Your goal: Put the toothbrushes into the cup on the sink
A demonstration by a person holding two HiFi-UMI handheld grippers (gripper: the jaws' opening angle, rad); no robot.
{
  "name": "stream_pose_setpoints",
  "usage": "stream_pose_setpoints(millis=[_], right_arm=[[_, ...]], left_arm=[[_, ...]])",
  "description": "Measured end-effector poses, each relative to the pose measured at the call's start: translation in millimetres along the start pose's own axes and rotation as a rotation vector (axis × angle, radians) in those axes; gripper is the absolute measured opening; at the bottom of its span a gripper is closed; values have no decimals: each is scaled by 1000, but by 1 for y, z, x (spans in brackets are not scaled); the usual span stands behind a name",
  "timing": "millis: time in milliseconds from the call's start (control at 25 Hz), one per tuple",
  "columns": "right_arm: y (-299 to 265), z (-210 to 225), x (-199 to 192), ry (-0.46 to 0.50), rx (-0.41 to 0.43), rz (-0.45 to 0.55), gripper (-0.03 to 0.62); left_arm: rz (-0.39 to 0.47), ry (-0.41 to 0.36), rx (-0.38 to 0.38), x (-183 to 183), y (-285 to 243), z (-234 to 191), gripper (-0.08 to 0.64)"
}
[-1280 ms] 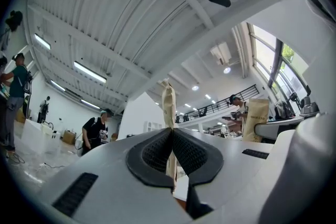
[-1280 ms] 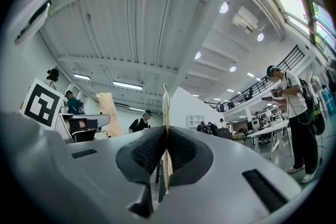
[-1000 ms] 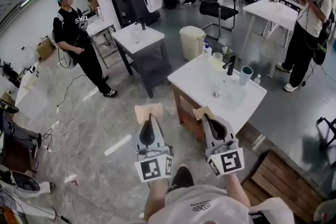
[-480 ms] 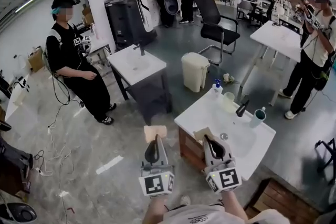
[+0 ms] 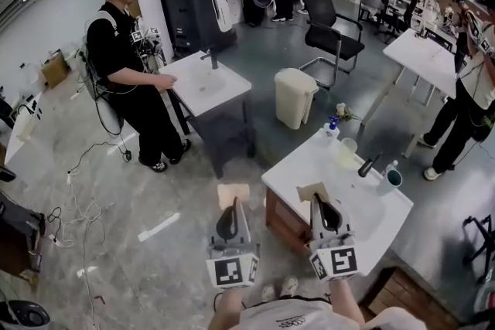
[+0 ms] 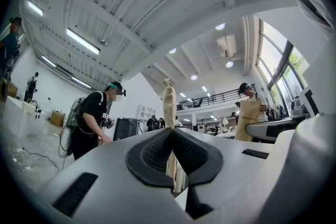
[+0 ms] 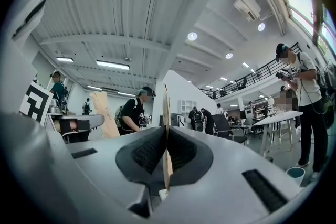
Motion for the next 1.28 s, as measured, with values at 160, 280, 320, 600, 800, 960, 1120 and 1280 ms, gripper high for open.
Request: stream_pose_setpoints(millis=[160,280,320,600,800,960,1120,1280], right_arm=[[-9,17,3,-15,-5,20,15],[-7,35,1,-18,-7,27,15],[-5,42,1,-19,-8,28,14],[3,105,-4,-40,-74,89,15],[20,161,-14,-52,-180,104,15],[53,209,-14,-53,-345,126,15],[78,249,-15,-34,-523,134,14],[94,274,-16,-26,-666,126,15]], left_arm=[[5,0,-2,3,-17,10,17],[16,8,-6,3,-25,29,17],[22,-3,-11,3,-28,38,17],[58,-41,-79,4,-66,94,17],[100,-49,-169,8,-101,145,17],[116,-26,-322,8,-137,202,17],[126,-12,-461,5,-170,246,17],[138,-17,-568,8,-191,275,17]])
Point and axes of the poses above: the fingertips, and each gripper's own axes: y backward along the fingers, z to its right, x out of its top, the point moved 1 cm from there along y, backward along the fingers, and after that the axes turned 10 degrees about -z, right-handed, at the moved point
